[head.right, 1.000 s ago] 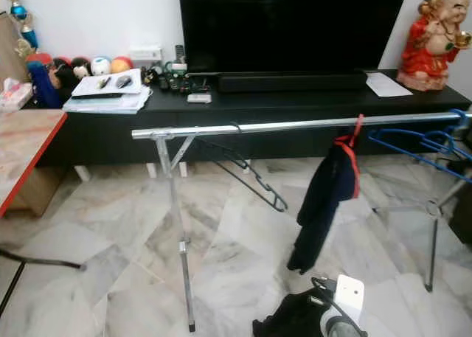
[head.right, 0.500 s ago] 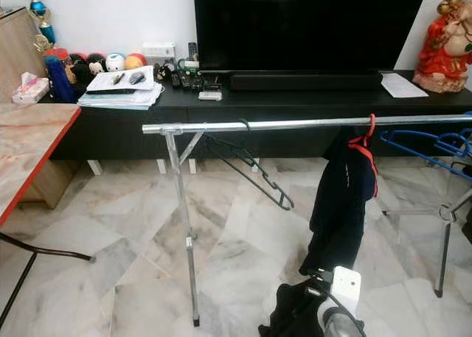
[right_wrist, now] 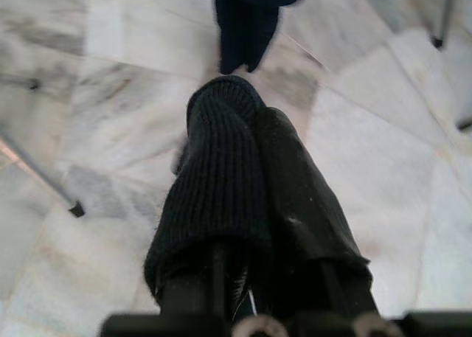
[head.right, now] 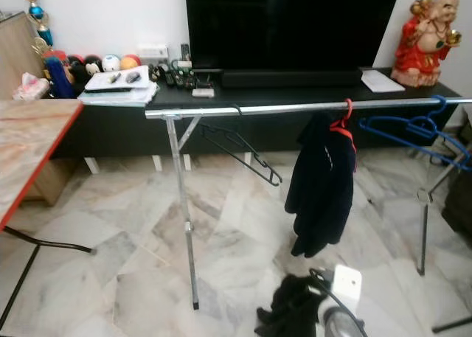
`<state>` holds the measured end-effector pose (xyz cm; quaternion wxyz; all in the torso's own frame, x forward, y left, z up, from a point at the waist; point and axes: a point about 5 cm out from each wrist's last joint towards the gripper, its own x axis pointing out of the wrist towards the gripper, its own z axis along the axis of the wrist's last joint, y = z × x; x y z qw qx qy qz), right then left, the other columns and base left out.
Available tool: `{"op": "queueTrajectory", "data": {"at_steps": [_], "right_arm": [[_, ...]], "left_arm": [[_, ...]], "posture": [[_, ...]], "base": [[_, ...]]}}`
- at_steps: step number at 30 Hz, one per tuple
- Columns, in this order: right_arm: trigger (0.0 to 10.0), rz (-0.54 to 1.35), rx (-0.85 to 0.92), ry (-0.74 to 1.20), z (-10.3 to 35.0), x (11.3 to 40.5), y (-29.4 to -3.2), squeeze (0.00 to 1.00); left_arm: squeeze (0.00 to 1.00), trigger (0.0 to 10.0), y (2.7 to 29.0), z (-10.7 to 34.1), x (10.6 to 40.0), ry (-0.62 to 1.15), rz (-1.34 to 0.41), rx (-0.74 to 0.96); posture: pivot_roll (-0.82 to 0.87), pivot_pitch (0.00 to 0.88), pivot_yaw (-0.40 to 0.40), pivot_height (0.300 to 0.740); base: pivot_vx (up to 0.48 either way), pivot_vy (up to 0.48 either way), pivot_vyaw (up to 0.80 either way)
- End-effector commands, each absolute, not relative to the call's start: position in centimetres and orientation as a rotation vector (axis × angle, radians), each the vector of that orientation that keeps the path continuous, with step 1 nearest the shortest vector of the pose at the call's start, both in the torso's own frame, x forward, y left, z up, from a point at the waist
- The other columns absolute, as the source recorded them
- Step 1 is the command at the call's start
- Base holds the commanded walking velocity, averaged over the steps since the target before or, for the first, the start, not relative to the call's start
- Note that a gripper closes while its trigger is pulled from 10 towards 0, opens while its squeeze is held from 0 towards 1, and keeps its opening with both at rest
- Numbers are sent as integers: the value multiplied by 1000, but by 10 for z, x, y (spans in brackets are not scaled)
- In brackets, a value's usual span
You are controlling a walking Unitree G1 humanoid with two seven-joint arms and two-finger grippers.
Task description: Hang hanger
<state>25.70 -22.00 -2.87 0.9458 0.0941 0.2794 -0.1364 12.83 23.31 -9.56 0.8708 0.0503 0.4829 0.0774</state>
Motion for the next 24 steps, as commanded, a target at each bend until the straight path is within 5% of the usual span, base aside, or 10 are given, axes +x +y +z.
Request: {"op": "queueTrajectory", "data": {"at_steps": [1,10,24], "right_arm": [[10000,-281,190,496,-16,270,-224,0],[10000,-273,190,473,-11,276,-223,0],[10000,-269,188,456,-8,279,-222,0]], "left_arm": [[0,10000,233,-101,113,1054,153,107],[0,10000,254,-95,114,1049,175,119],[0,10000,237,-97,123,1044,154,112]], "posture": [[20,0,8,740],[24,0,7,740],[22,0,10,740]], "base": [[-311,0,0],[-320,0,0],[-332,0,0]]}}
